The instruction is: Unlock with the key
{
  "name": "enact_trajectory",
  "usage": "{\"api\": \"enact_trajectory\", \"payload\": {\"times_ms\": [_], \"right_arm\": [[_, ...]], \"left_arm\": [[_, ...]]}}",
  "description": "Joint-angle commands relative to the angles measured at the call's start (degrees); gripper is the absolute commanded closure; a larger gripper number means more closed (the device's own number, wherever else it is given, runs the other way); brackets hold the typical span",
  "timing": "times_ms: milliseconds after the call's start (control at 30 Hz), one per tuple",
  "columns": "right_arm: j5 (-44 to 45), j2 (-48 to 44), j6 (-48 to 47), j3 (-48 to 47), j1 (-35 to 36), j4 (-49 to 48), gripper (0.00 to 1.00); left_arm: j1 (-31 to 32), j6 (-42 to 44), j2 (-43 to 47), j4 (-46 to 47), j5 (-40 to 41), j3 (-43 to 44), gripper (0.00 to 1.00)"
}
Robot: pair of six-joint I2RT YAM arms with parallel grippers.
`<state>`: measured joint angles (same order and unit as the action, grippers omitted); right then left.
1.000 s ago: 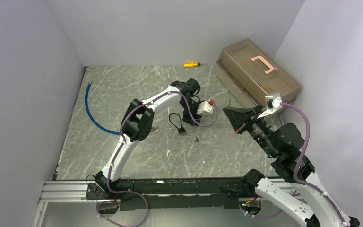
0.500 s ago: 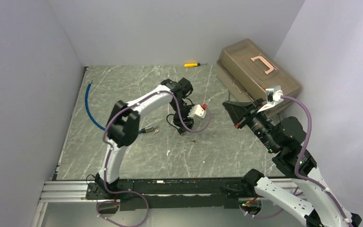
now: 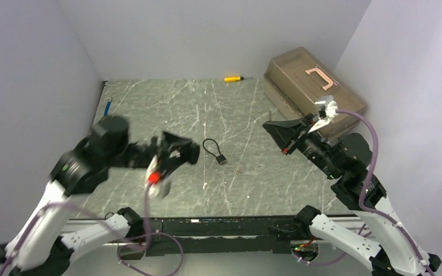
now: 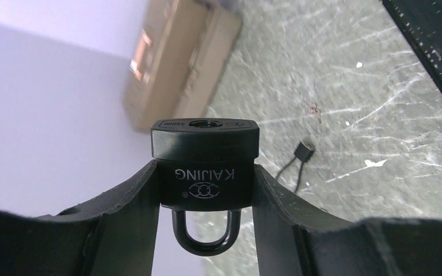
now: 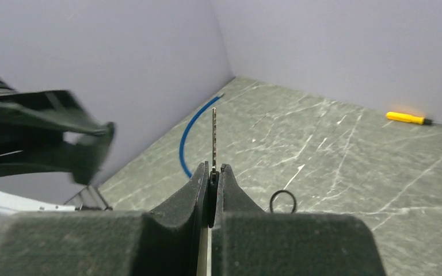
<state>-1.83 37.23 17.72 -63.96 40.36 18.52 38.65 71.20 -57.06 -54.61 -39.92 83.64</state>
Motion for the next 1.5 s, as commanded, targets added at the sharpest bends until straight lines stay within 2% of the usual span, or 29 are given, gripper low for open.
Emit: {"api": "enact_trajectory", "payload": {"times_ms": [0, 167, 333, 367, 500, 600, 733, 833, 1000, 1300, 1467], "right_arm": [[-9.7, 3.0, -1.1, -2.3, -0.1, -0.3, 1.0], [-16.2, 5.9, -0.8, -2.5, -0.1, -0.4, 1.0], [-20.2, 8.5, -1.8, -3.0, -0.1, 0.5, 1.0], [-20.7, 8.9, -2.1, -3.2, -0.1, 0.9, 1.0], [-21.4, 10.6, -5.3, -3.8, -0.1, 3.9, 1.0], [-21.0, 11.9, -7.9, -3.7, -0.1, 7.3, 1.0], [-20.3, 11.9, -10.6, -2.3, 0.0, 10.3, 1.0], [-18.8, 10.9, -12.2, -1.3, 0.0, 11.8, 1.0], [-17.3, 9.2, -13.3, 0.7, -0.1, 12.5, 1.0], [-17.3, 7.1, -11.9, 5.2, -0.1, 11.9, 1.0], [-21.0, 8.2, -8.6, 5.2, -0.1, 13.4, 1.0]], "left_arm": [[3.4, 5.8, 11.7, 12.7, -1.4, -8.7, 1.0], [6.4, 4.7, 16.8, 13.0, -0.6, -9.5, 1.0], [6.6, 3.9, 16.6, 8.7, -0.1, -7.9, 1.0], [6.6, 2.6, 15.3, 6.3, -0.3, -6.6, 1.0], [6.6, -3.7, 5.5, -13.3, -3.8, 0.9, 1.0], [6.6, -9.5, -2.3, -23.7, -9.3, 2.2, 1.0], [6.4, -8.9, -10.8, -35.5, -18.1, 1.8, 1.0], [6.3, -14.6, -14.2, -36.0, -20.9, 0.0, 1.0], [6.4, -14.3, -17.4, -35.9, -25.6, -2.6, 1.0], [6.4, -20.0, -27.7, -35.9, -31.1, -8.0, 1.0], [6.3, -22.4, -32.8, -36.0, -31.5, -8.1, 1.0]]}}
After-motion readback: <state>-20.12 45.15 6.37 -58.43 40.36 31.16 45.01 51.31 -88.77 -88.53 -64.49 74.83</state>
